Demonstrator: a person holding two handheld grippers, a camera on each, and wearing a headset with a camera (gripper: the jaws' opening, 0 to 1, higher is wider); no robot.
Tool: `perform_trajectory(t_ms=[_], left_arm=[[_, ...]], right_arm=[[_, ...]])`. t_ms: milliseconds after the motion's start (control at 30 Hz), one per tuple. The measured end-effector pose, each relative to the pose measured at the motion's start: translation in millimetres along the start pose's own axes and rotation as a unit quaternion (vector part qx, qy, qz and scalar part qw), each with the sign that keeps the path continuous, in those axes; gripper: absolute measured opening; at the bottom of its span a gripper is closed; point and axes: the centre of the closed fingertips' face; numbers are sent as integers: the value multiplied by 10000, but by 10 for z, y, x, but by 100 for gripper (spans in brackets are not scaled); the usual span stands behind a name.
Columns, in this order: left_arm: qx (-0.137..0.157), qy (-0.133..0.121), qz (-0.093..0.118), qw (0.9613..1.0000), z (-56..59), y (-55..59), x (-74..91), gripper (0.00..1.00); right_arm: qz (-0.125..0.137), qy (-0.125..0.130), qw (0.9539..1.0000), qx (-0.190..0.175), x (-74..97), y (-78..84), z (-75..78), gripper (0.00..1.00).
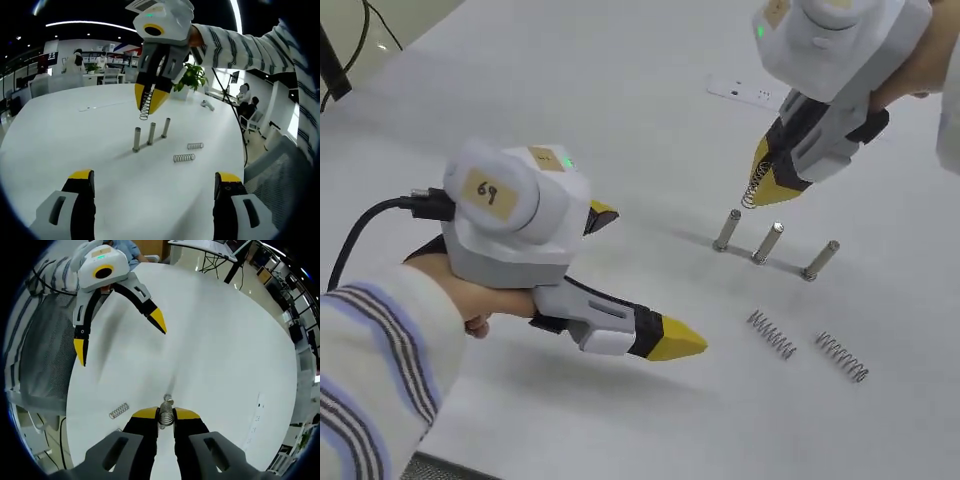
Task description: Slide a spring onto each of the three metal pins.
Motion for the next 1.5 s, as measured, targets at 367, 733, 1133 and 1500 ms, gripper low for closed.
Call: perform_trajectory(t_ms=[367, 733, 1133, 1500], left_arm=[[31, 23, -104, 9999, 22, 58, 40, 97], [106, -116, -56, 9999, -35, 49, 121, 98], [249, -212, -62, 9994, -34, 104, 107, 97], [264, -254, -124, 9993, -37, 164, 115, 94]], right_arm=[[-85, -55, 9999, 33, -156, 47, 55, 8], [-160, -140, 9998, -1, -223, 106, 46, 8], [-229, -141, 9996, 41, -272, 136, 19, 8], [-262, -198, 9994, -45, -409, 182, -1, 8]])
Point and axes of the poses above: the centre of the closed fingertips' face, and the gripper's own axes: x roughly backward along the fingers, z roughly to its right, y roughly out of its underside, and after that the axes turned 9 degrees about z, right-handed
